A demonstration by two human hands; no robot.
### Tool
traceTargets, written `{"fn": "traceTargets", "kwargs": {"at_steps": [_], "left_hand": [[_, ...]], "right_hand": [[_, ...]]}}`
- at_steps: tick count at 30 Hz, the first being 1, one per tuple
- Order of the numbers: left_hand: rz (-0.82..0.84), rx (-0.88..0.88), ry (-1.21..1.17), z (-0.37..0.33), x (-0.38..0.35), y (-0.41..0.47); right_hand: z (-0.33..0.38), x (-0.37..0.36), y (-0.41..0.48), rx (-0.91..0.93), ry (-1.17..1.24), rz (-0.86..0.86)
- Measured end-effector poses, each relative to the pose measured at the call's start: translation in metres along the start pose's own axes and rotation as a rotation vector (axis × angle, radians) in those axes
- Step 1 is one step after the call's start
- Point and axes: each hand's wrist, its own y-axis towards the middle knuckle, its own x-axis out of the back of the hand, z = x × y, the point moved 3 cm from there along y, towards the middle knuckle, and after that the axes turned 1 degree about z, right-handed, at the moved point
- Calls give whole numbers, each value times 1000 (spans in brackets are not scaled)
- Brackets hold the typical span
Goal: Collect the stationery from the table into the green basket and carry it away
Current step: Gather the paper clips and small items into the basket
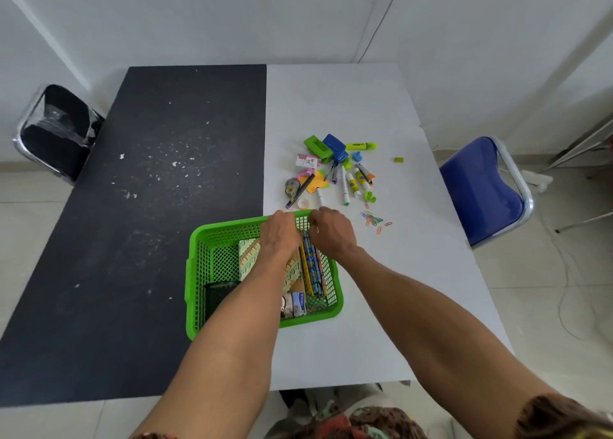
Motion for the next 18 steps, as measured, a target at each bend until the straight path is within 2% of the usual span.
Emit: {"fn": "traceTargets", "kwargs": {"at_steps": [6,8,13,18], "left_hand": [[36,28,-2,18,-7,-20],[46,23,-23,19,-11,-24],[66,11,-61,24,-15,-34],[71,5,-40,28,-11,-34]], "right_hand": [[14,-41,-34,104,-215,437],[9,-62,-47,132,-283,531],[8,-87,-66,143,-365,612],[7,-92,-70,108,-343,626]]}}
